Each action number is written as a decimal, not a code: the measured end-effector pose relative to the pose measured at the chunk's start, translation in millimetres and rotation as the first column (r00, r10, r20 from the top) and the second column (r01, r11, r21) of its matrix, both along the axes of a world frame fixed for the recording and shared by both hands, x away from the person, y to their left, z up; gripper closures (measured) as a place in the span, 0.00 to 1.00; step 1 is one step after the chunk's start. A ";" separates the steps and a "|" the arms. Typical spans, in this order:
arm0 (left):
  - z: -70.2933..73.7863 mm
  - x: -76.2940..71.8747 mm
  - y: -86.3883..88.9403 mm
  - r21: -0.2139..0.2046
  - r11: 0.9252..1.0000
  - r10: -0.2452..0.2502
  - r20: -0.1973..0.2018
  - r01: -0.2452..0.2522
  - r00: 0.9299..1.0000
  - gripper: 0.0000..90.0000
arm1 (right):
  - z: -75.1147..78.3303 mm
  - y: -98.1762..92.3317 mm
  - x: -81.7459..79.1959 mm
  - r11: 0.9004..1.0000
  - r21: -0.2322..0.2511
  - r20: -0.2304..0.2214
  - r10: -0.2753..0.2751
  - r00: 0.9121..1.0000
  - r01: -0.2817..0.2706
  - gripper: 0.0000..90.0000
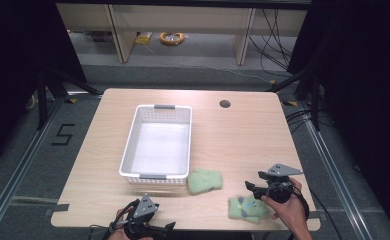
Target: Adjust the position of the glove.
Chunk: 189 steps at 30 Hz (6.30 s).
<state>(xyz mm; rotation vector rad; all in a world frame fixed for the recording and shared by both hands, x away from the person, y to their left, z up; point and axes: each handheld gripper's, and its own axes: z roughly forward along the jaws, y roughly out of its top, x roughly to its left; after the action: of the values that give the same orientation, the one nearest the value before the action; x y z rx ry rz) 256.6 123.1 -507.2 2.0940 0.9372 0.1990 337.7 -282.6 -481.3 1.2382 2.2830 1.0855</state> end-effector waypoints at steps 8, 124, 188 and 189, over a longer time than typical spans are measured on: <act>0.5 0.5 1.4 0.015 1.000 -0.006 0.006 0.006 1.000 0.21 | 2.7 4.5 -1.1 0.999 -0.023 0.014 0.042 0.999 -0.042 0.47; 1.2 2.2 3.1 -0.003 1.000 0.006 -0.010 -0.006 1.000 0.21 | 14.0 85.5 -25.5 0.953 -0.026 -0.079 0.299 0.951 -0.302 0.74; -1.2 0.6 -0.8 0.007 1.000 -0.006 -0.013 0.006 1.000 0.21 | -5.6 25.5 42.3 0.980 0.192 -0.209 -0.012 0.978 0.053 0.87; -1.1 0.8 -0.7 0.008 1.000 -0.008 -0.015 0.009 1.000 0.21 | -5.8 25.6 42.5 0.982 0.182 -0.213 -0.011 0.977 0.051 0.83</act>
<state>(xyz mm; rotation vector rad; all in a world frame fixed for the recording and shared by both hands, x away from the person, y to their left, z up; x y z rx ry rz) 257.5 122.4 -508.3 2.1091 0.9375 0.1834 380.2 -257.0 -487.1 1.5232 2.3478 1.2336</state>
